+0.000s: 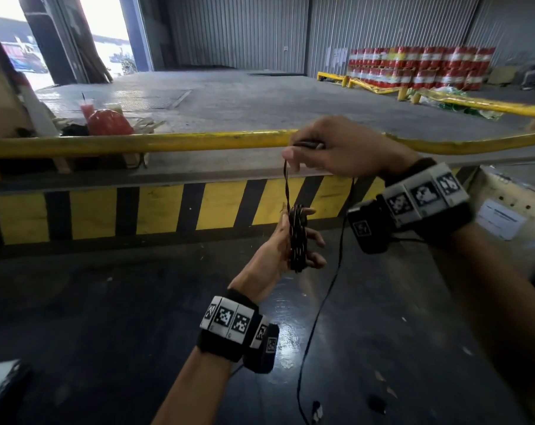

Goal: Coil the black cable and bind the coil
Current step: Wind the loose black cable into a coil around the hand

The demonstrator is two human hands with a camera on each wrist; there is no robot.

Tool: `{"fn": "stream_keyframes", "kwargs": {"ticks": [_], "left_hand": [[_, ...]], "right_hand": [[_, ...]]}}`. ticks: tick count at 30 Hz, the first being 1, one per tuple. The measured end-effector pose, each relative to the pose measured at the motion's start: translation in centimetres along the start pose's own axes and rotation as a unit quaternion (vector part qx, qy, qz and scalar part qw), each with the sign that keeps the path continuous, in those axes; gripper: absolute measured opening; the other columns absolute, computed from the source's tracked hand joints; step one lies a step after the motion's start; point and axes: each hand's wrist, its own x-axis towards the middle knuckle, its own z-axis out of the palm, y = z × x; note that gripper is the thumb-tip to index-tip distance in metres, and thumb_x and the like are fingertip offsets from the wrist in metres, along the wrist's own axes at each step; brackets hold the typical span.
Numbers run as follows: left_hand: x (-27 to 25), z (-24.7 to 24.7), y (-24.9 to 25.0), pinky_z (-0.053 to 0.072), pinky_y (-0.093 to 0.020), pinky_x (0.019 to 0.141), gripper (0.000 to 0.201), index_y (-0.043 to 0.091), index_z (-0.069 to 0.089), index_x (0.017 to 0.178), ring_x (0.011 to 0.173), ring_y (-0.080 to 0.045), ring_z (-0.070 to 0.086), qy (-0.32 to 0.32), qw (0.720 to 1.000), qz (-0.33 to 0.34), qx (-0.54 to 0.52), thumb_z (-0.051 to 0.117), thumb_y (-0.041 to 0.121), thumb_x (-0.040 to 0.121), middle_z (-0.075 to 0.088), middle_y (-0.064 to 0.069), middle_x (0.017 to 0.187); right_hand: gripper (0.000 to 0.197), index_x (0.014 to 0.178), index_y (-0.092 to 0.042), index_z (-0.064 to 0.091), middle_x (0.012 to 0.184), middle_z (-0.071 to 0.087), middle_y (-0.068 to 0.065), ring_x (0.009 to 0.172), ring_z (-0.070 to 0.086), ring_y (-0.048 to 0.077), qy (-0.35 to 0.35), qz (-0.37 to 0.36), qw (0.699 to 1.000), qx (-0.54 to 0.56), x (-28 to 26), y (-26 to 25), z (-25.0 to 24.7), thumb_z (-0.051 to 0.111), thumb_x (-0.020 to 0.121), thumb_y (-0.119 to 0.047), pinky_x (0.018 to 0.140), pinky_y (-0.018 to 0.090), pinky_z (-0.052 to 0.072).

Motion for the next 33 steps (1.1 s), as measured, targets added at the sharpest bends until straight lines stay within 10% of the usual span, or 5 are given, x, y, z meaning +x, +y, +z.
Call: {"fn": "stream_keyframes", "kwargs": {"ticks": [7, 10, 17, 23, 33], "left_hand": [[-1.5, 0.1, 1.3, 0.052, -0.044, 0.088, 0.050, 0.015, 0.035, 0.147, 0.080, -0.028, 0.067, -0.017, 0.998, 0.033, -0.059, 0.020, 0.040, 0.106, 0.058, -0.021, 0.110], [-1.4, -0.4, 2.4, 0.055, -0.041, 0.088, 0.054, 0.015, 0.035, 0.147, 0.082, -0.027, 0.067, -0.021, 0.996, 0.053, -0.063, 0.023, 0.044, 0.103, 0.059, -0.019, 0.110], [0.6, -4.0, 4.9, 0.055, -0.040, 0.087, 0.050, 0.017, 0.035, 0.147, 0.091, -0.028, 0.068, 0.054, 0.994, 0.084, -0.044, 0.014, 0.040, 0.108, 0.061, -0.015, 0.108], [3.4, -6.0, 3.1, 0.057, -0.038, 0.078, 0.048, 0.014, 0.035, 0.144, 0.083, -0.030, 0.070, 0.132, 0.990, 0.027, 0.040, 0.015, 0.038, 0.108, 0.062, -0.013, 0.098], [0.3, -1.4, -1.3, 0.060, -0.034, 0.072, 0.040, 0.020, 0.036, 0.144, 0.075, -0.027, 0.067, 0.038, 0.992, -0.048, 0.110, 0.022, 0.033, 0.109, 0.060, -0.022, 0.103]], "right_hand": [[0.033, 0.097, -0.013, 0.065, 0.078, 0.059, -0.002, 0.065, 0.058, -0.007, -0.062, 0.079, 0.989, 0.109, 1.2, 6.4, 6.6, 0.042, 0.105, -0.035, 0.063, 0.023, 0.045], [0.022, 0.106, -0.023, 0.066, 0.095, 0.066, 0.025, 0.080, 0.062, 0.042, -0.074, 0.153, 0.952, 0.256, -0.9, 7.3, 13.1, 0.048, 0.099, -0.034, 0.072, 0.060, 0.052], [0.047, 0.063, -0.019, 0.052, 0.056, 0.040, -0.004, 0.047, 0.032, 0.007, -0.003, 0.131, 0.880, 0.456, -8.3, -0.3, 20.4, 0.039, 0.103, -0.039, 0.046, 0.019, 0.026], [0.039, 0.073, -0.014, 0.063, 0.058, 0.056, -0.008, 0.053, 0.054, 0.005, 0.054, 0.064, 0.969, 0.232, -9.4, -1.3, 19.0, 0.049, 0.104, -0.033, 0.054, 0.025, 0.041], [0.038, 0.091, -0.018, 0.074, 0.074, 0.071, -0.003, 0.060, 0.061, 0.006, 0.086, 0.009, 0.996, 0.004, -5.2, 0.9, 8.5, 0.052, 0.090, -0.049, 0.055, 0.026, 0.051]]}}
